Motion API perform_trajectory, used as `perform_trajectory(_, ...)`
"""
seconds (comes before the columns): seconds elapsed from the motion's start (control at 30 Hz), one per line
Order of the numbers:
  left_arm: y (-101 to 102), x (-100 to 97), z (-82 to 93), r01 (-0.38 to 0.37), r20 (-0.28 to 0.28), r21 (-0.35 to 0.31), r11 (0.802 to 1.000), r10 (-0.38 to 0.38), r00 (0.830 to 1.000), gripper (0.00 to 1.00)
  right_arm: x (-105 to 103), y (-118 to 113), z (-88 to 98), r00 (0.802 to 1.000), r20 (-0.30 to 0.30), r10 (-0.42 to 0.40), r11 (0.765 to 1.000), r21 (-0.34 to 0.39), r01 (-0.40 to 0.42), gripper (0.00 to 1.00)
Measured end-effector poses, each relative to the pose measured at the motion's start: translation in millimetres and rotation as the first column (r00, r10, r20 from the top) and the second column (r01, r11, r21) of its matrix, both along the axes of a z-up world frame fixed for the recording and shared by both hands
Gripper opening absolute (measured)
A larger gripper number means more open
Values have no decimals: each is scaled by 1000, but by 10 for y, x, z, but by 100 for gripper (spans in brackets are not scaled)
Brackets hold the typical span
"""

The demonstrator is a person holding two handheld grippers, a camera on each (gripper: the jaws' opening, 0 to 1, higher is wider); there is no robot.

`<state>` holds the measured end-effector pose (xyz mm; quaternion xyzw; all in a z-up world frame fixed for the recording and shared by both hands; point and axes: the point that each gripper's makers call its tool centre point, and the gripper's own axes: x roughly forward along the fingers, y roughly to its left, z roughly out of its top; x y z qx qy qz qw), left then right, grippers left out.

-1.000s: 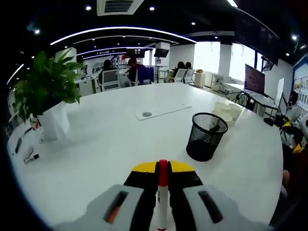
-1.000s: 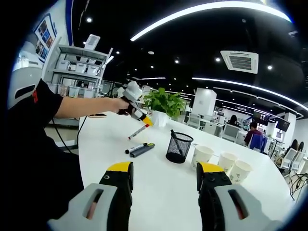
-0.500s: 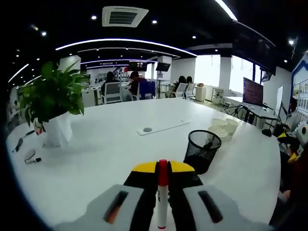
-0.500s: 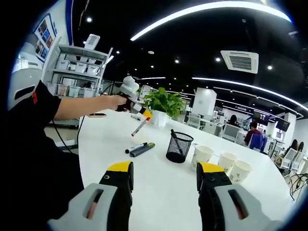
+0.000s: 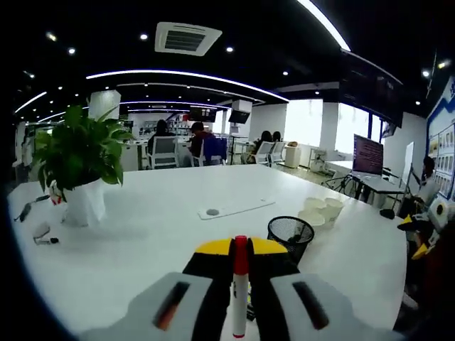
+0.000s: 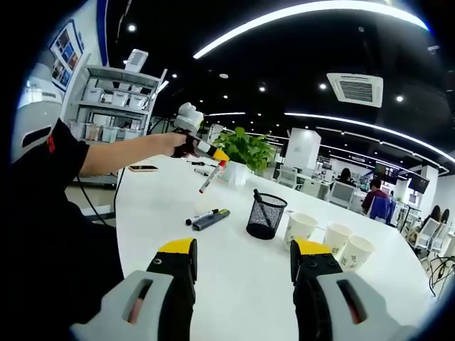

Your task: Place the scattered laser pointers and whiteboard markers into the pen holder and stack the scattered paper cups together

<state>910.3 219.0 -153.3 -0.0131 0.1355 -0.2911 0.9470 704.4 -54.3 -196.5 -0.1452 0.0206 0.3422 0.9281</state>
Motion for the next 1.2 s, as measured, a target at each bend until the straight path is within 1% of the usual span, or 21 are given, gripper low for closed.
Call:
perform_trajectory(0.07, -1, -7, 3, 1, 1, 0, 1000, -1, 1000, 10, -2, 7, 4, 1000, 1, 1, 1000, 0, -1, 55)
perform_trajectory(0.13, 1, -39, 50, 2, 10, -17, 1000, -2, 1000, 10, -10, 29, 15, 1000, 3, 5, 1000, -3, -5, 55)
perform_trajectory(0.4, 20, -96, 72, -6, 24, -8, 1000, 6, 1000, 10, -14, 42, 3, 1000, 2, 7, 1000, -4, -7, 55)
perform_trajectory(0.5, -4, -132, 174, 1, 61, -22, 1000, 0, 998, 10, -10, 49, -13, 1000, -2, 10, 1000, -7, -10, 55)
perform_trajectory(0.6, -25, -162, 286, 8, 81, -66, 998, -2, 997, 10, -13, 54, -8, 1000, -1, 11, 1000, -5, -11, 55)
perform_trajectory(0.67, -42, -184, 343, 19, 91, -78, 997, -12, 996, 10, -12, 55, -10, 1000, -2, 11, 1000, -7, -11, 55)
perform_trajectory(0.8, -40, -189, 415, 17, 132, -69, 997, -8, 991, 10, -13, 62, -12, 1000, -2, 12, 1000, -6, -12, 55)
perform_trajectory(0.87, -35, -186, 422, 15, 137, -67, 998, -6, 991, 10, -14, 62, -12, 1000, -2, 13, 1000, -6, -13, 55)
perform_trajectory(0.9, -16, -177, 432, 6, 146, -56, 998, 3, 989, 10, -15, 66, -17, 1000, -3, 15, 1000, -6, -15, 55)
perform_trajectory(1.0, -17, -178, 432, 9, 142, -56, 998, -1, 990, 10, -15, 67, -21, 1000, -4, 15, 1000, -7, -15, 55)
perform_trajectory(1.03, -30, -197, 454, 21, 152, -71, 997, -10, 988, 10, -12, 67, -27, 1000, -5, 14, 1000, -5, -14, 55)
perform_trajectory(1.07, -64, -227, 467, 39, 163, -68, 997, -28, 986, 10, -9, 67, -31, 1000, -6, 13, 1000, -6, -13, 55)
perform_trajectory(1.2, -93, -251, 509, 46, 187, -49, 998, -36, 982, 10, -18, 78, -26, 1000, -5, 16, 1000, -5, -16, 55)
